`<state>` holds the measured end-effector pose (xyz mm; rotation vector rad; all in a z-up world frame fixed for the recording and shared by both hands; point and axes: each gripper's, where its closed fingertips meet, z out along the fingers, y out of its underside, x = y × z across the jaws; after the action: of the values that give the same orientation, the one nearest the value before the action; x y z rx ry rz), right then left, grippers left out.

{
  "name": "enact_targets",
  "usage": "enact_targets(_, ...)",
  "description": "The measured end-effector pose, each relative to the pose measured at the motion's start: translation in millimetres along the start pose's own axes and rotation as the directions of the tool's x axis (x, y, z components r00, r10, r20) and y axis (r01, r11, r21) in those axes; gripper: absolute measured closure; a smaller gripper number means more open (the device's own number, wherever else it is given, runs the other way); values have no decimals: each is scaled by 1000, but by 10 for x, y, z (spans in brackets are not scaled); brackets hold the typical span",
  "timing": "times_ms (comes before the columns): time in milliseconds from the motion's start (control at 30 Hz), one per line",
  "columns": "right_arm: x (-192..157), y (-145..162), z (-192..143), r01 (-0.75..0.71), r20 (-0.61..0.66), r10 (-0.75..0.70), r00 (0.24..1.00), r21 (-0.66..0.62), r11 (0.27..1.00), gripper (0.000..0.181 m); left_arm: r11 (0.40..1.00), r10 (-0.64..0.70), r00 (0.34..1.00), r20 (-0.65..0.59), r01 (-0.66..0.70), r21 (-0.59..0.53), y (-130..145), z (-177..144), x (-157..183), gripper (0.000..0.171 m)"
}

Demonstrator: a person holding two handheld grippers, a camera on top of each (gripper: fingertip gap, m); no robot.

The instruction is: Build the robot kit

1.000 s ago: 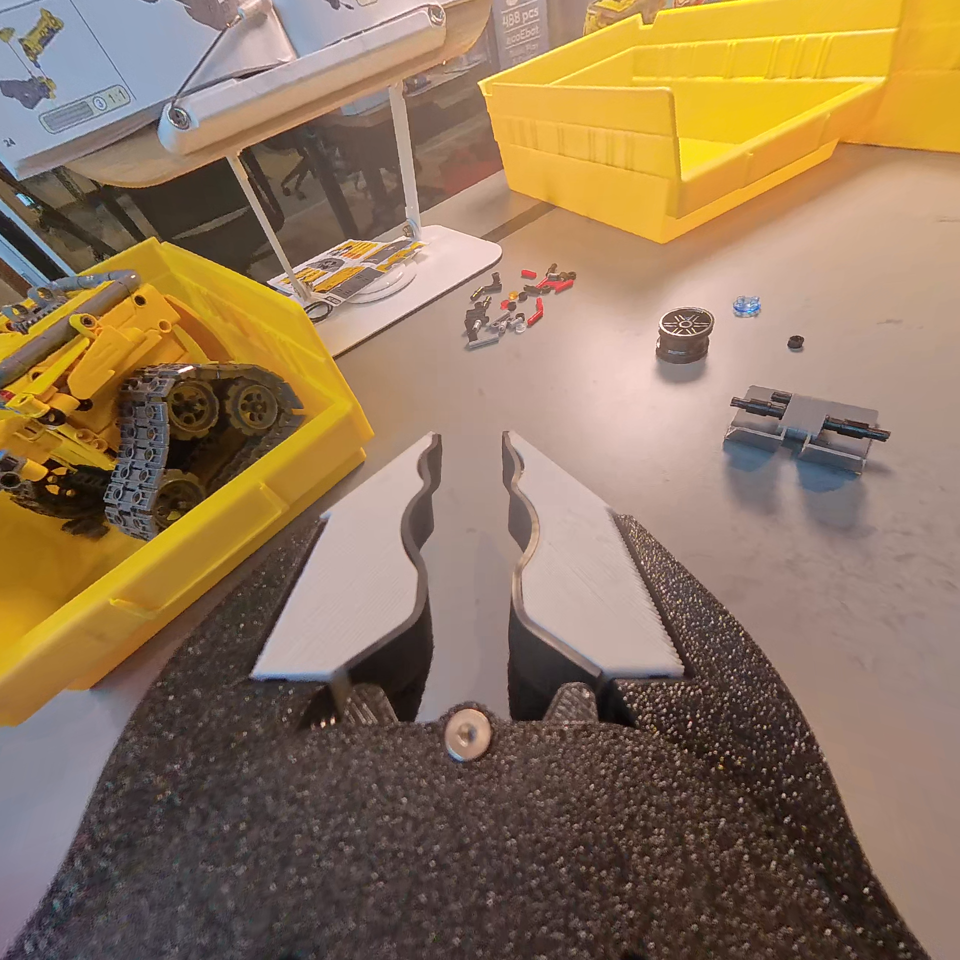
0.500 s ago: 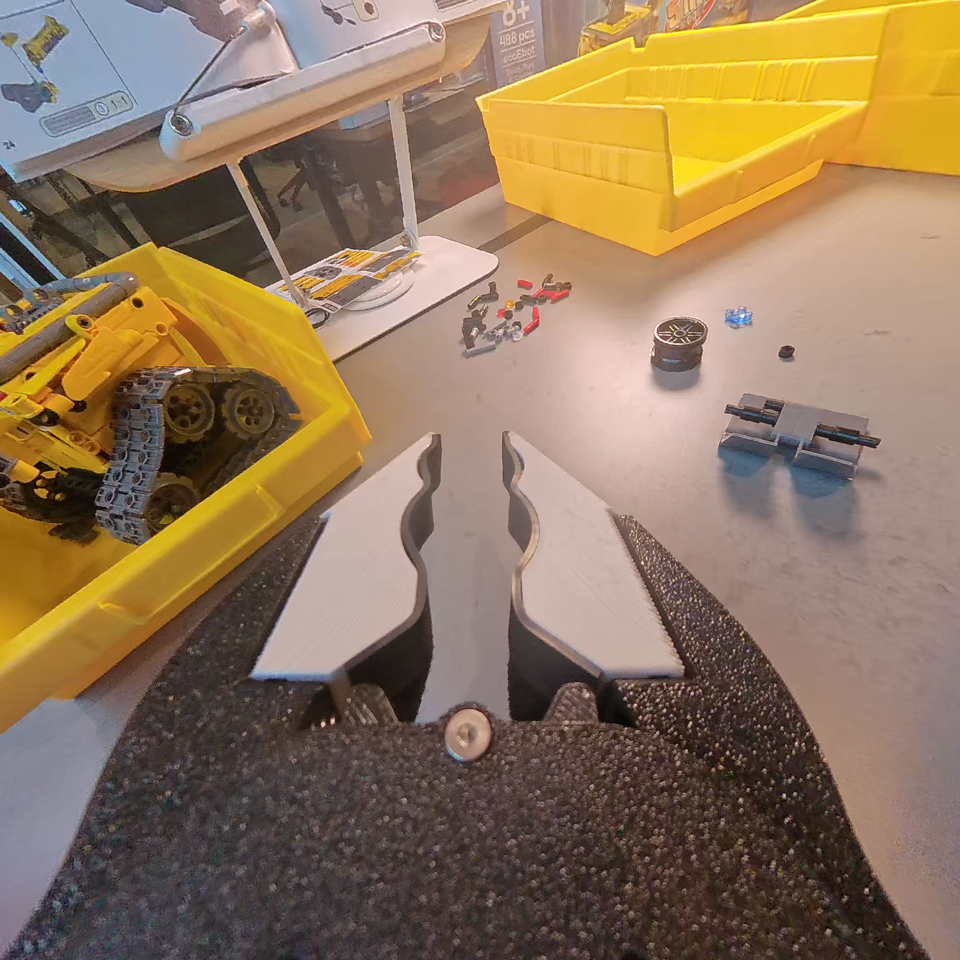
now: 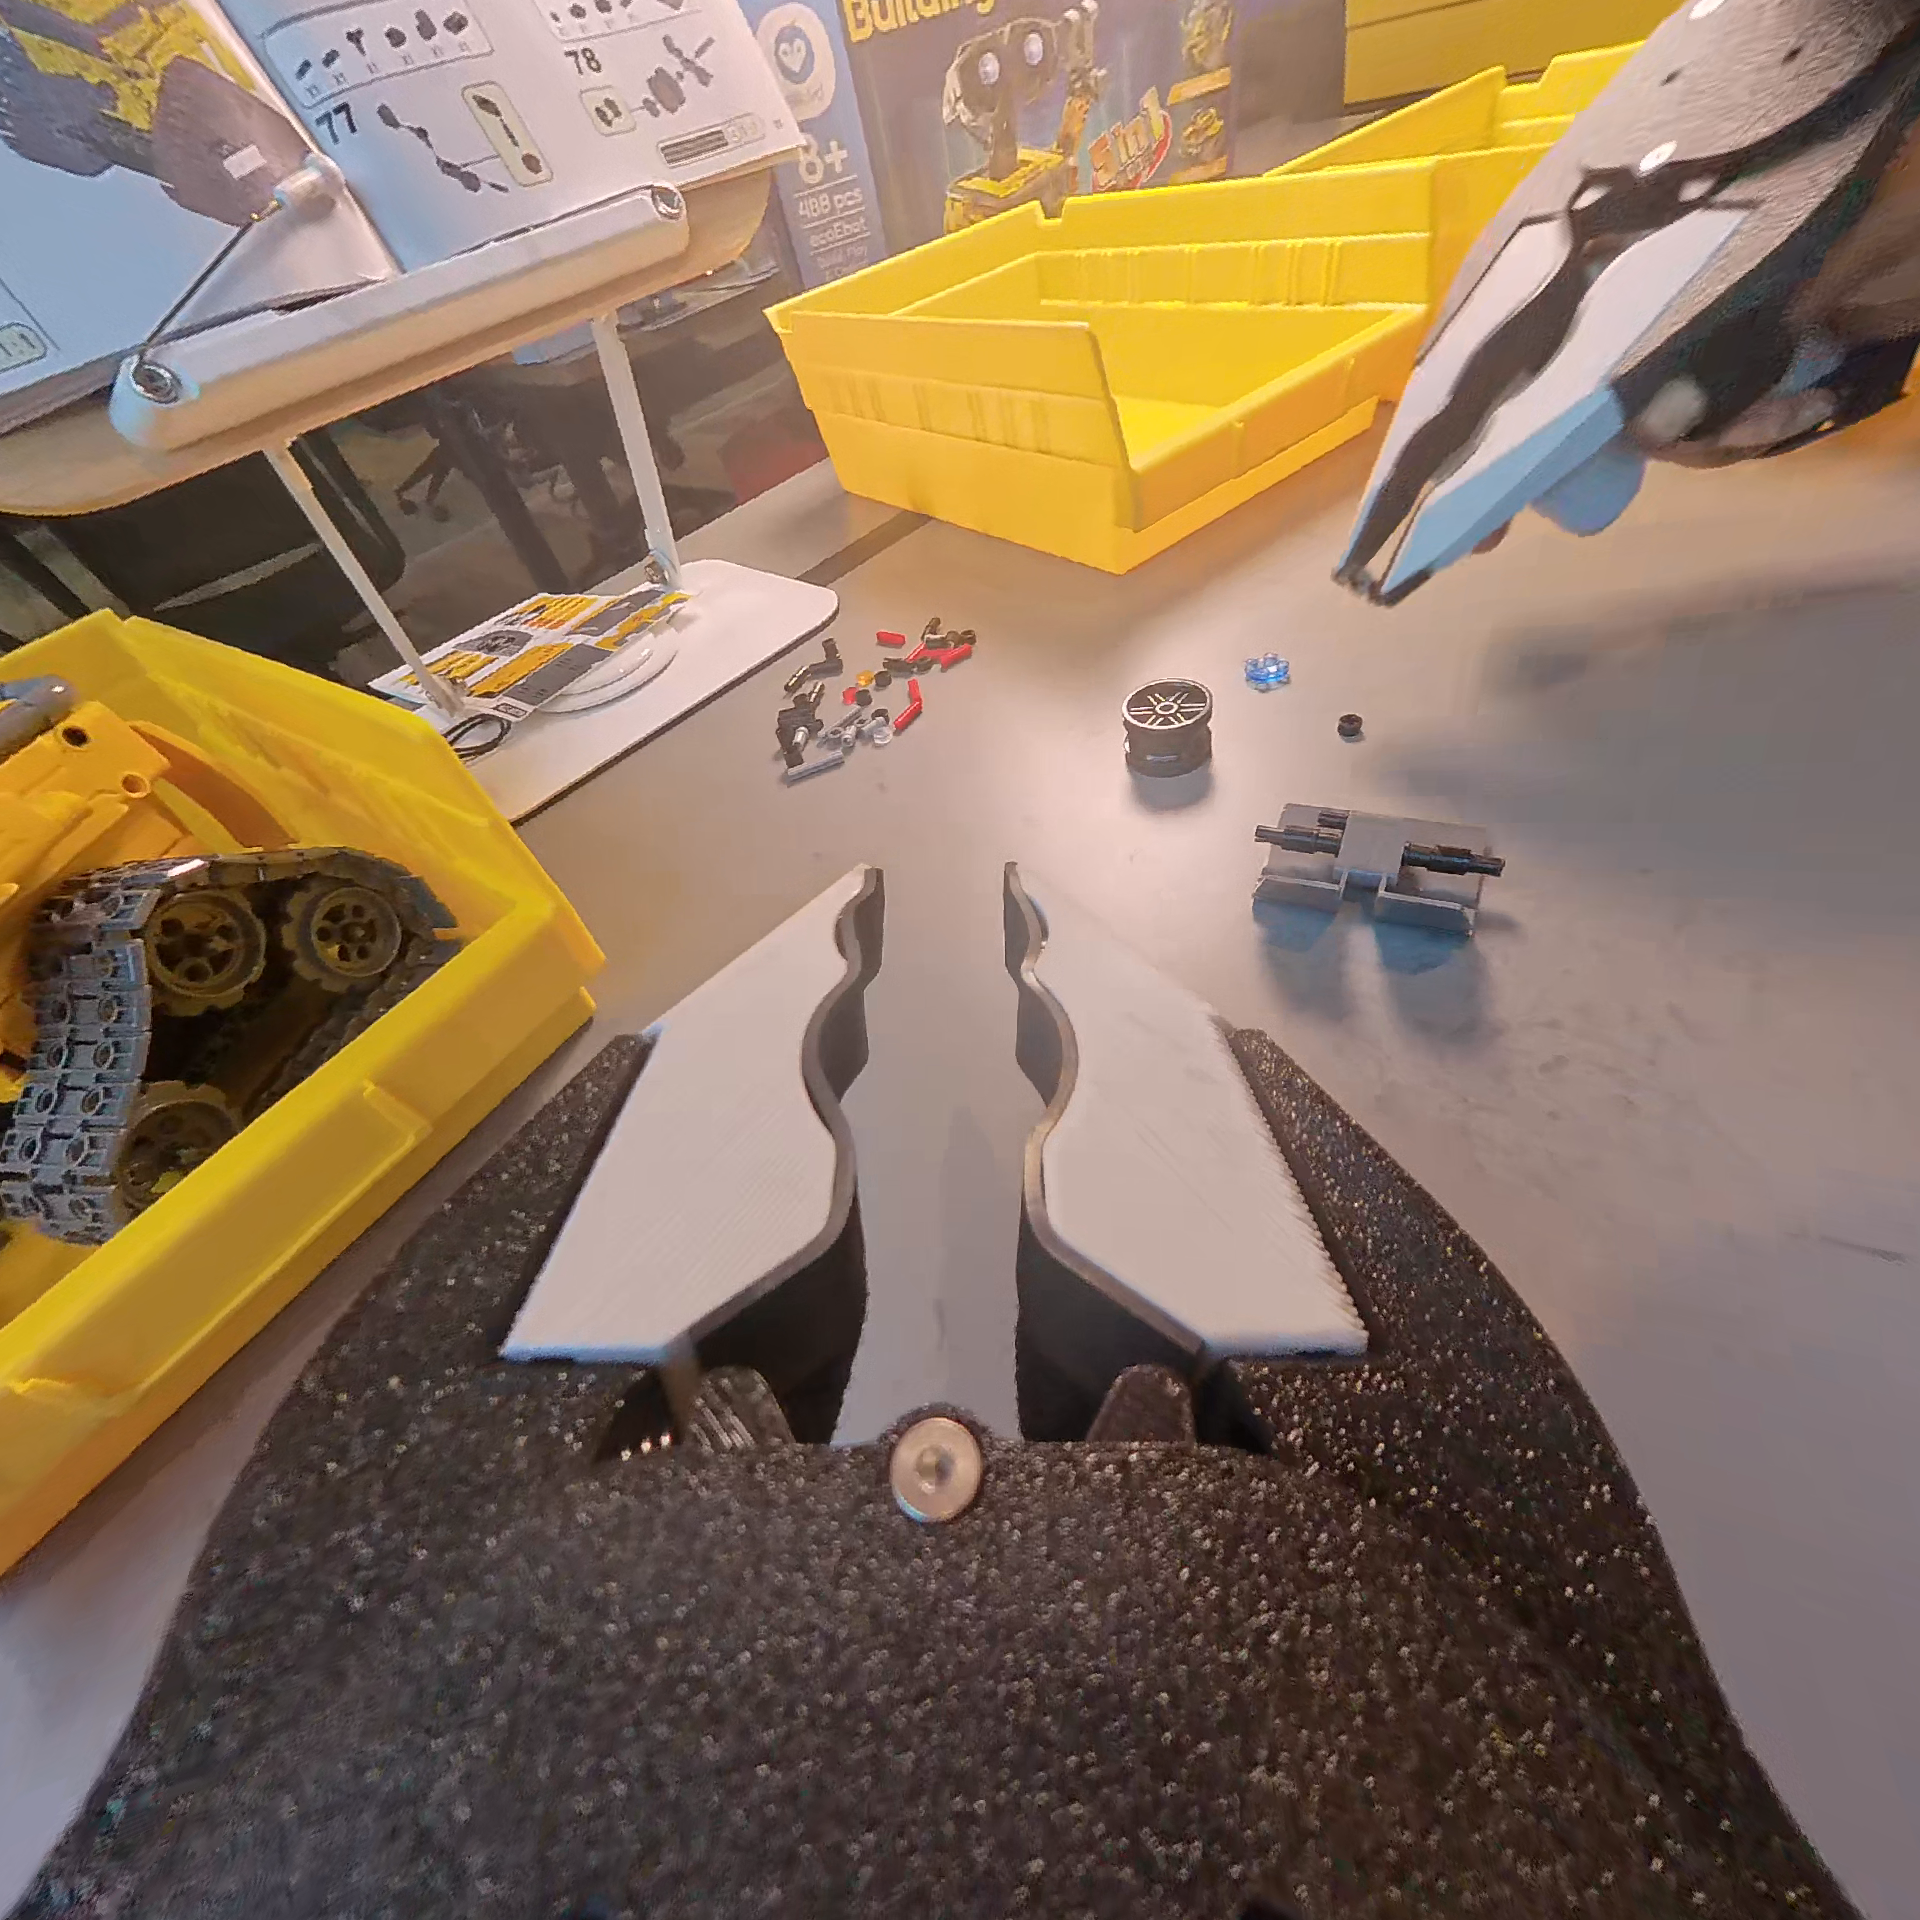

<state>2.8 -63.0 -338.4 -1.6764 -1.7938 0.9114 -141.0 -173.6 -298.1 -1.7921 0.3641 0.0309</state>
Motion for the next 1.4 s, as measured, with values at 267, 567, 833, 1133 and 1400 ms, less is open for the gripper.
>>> enact_targets(267,327,200,69,-28,-184,2,983,-135,990,165,998,56,998,-23,-57,-30,25,55,4,149)
enact_targets(567,451,333,13,-64,-228,39,973,-101,993,158,999,-40,996,79,39,17,-10,-103,-266,149)
enact_targets(833,652,-700,-522,104,-389,61,919,389,915,156,1000,-4,997,81,3,20,-9,-58,-200,151)
enact_targets(1133,1577,-1895,-737,186,-515,277,811,676,713,161,1000,15,995,100,-15,6,19,-51,-218,152)
enact_targets(1400,2243,-2262,-400,186,-575,293,764,631,753,173,1000,-5,991,135,2,22,-1,-121,-319,153)
